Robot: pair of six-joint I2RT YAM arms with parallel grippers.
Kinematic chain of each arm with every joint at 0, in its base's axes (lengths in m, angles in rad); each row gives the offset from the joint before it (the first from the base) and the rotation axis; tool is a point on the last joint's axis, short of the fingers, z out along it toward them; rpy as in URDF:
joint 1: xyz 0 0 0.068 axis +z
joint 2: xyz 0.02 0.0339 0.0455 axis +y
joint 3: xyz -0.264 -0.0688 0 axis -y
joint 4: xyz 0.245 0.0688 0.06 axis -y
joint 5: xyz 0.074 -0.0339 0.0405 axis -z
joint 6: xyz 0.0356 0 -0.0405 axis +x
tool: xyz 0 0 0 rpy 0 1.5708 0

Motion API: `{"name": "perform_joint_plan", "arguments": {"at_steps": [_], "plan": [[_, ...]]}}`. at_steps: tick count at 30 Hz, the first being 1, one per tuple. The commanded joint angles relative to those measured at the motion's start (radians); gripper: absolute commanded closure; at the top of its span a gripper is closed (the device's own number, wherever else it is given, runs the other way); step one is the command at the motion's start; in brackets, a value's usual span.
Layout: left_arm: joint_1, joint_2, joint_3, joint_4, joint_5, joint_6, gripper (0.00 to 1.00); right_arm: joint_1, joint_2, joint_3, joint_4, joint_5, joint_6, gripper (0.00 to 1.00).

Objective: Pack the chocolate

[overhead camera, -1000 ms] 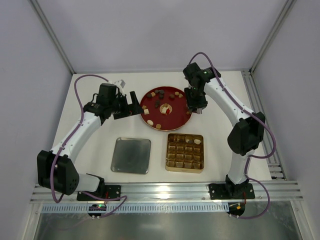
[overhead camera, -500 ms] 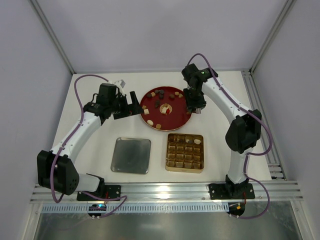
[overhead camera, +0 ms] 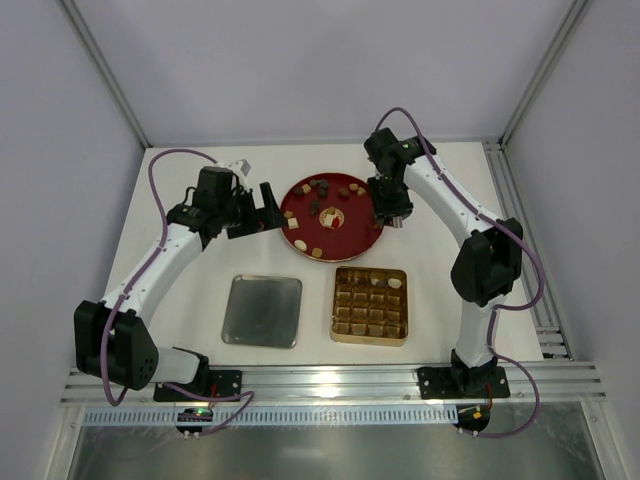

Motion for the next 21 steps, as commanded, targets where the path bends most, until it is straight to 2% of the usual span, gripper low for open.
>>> {"name": "perform_joint_plan", "arguments": {"at_steps": [1,9,12,21], "plan": [[0.006,-0.015,0.000,0.032,0.022,0.004,0.00,-0.004,-0.001,0.004,0.016,0.010,-0.013,0.58],[0.006,-0.015,-0.002,0.032,0.021,0.002,0.00,-0.004,0.001,-0.031,0.024,-0.019,-0.020,0.58],[0.006,-0.015,-0.002,0.032,0.021,0.004,0.00,-0.004,-0.001,-0.045,0.032,-0.036,-0.018,0.62],[0.006,-0.015,-0.002,0.032,0.022,0.004,0.00,0.001,-0.013,-0.054,0.041,-0.053,-0.018,0.64]]}}
